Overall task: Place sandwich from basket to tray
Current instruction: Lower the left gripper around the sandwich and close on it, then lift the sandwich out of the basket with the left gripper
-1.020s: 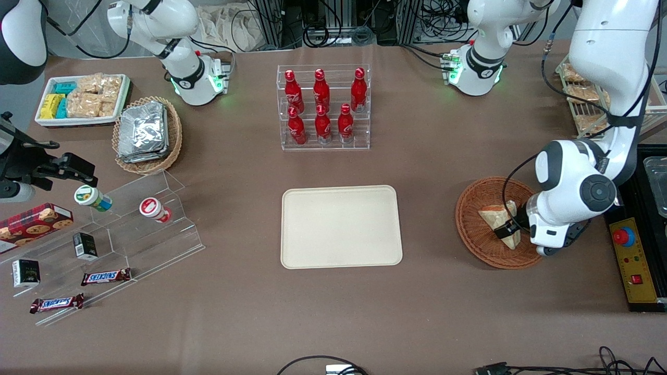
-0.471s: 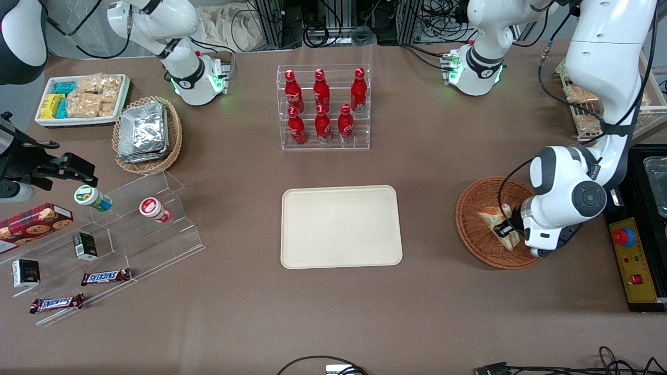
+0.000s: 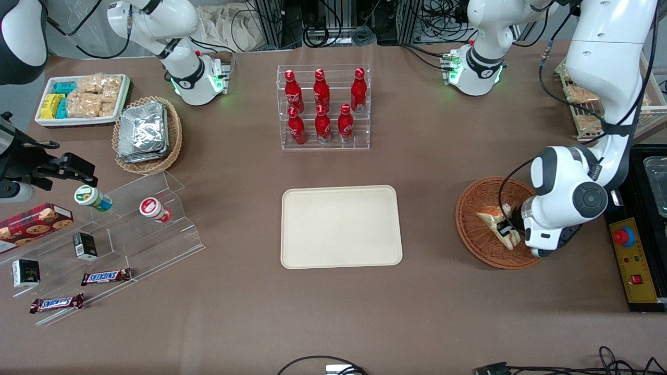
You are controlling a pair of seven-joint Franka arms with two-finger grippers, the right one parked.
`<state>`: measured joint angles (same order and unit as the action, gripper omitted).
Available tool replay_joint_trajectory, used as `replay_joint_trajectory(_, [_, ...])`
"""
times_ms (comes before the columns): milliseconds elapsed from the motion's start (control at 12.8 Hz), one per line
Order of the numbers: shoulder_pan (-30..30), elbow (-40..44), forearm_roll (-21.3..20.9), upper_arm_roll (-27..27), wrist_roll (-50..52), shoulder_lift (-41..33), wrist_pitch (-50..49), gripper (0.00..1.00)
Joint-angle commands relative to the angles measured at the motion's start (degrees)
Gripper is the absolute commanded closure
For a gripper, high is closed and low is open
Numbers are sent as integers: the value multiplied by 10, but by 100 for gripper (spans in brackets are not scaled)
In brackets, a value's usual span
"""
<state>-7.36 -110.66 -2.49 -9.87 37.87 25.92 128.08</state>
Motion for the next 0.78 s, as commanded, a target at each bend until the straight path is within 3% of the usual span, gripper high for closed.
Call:
replay_joint_trajectory(0, [-5, 44, -6, -2, -5, -15, -82, 100])
replay_joint_trajectory(235, [-29, 89, -4, -3, -81, -51, -173, 100])
replay_joint_trajectory(471, [-30, 92, -4, -3, -112, -103, -183, 100])
replay_joint_trajectory(706, [-20, 174, -2, -9, -118, -111, -297, 100])
